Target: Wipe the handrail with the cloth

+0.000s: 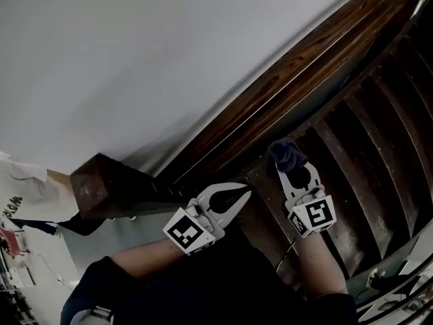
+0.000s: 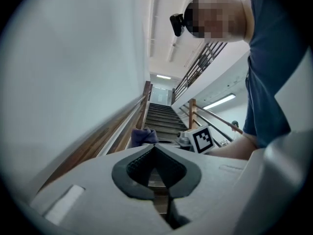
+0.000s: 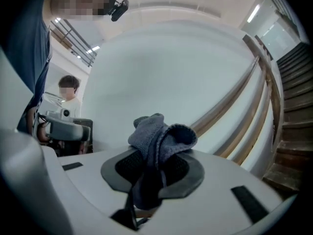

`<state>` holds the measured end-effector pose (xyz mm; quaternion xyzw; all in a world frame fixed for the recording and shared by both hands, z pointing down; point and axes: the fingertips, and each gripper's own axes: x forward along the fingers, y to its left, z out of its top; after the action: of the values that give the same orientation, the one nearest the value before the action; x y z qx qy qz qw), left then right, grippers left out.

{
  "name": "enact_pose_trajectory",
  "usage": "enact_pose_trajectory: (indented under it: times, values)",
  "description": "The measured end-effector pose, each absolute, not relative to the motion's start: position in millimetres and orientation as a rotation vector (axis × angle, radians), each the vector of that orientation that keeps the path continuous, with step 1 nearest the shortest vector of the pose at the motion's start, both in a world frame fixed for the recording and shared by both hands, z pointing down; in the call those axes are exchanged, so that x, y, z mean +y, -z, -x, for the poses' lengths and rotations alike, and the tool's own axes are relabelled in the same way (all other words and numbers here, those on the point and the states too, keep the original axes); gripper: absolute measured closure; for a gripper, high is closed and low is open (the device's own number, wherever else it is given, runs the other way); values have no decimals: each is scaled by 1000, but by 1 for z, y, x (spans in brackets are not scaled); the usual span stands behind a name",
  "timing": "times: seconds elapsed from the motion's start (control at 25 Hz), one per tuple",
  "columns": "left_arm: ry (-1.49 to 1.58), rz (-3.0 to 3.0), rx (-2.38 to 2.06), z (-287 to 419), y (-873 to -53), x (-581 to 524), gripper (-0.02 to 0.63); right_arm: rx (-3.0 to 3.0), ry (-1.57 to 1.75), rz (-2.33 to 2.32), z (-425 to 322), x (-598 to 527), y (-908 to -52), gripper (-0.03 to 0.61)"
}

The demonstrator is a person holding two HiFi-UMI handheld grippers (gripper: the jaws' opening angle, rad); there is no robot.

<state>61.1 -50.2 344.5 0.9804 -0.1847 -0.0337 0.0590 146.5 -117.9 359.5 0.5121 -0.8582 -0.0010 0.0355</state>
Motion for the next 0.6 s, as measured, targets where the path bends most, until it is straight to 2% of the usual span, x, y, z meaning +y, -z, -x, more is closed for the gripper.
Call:
enact_pose_trajectory:
  times: [0.24,0.6]
  values:
    - [119,-2937,-713,-47,-343,-70,609,-2599,140,-1533,-160,-176,-353,479]
    - [159,-2915,-666,-55,-330,-123,609,-2386,323,-1702,-226,-301,-322,479]
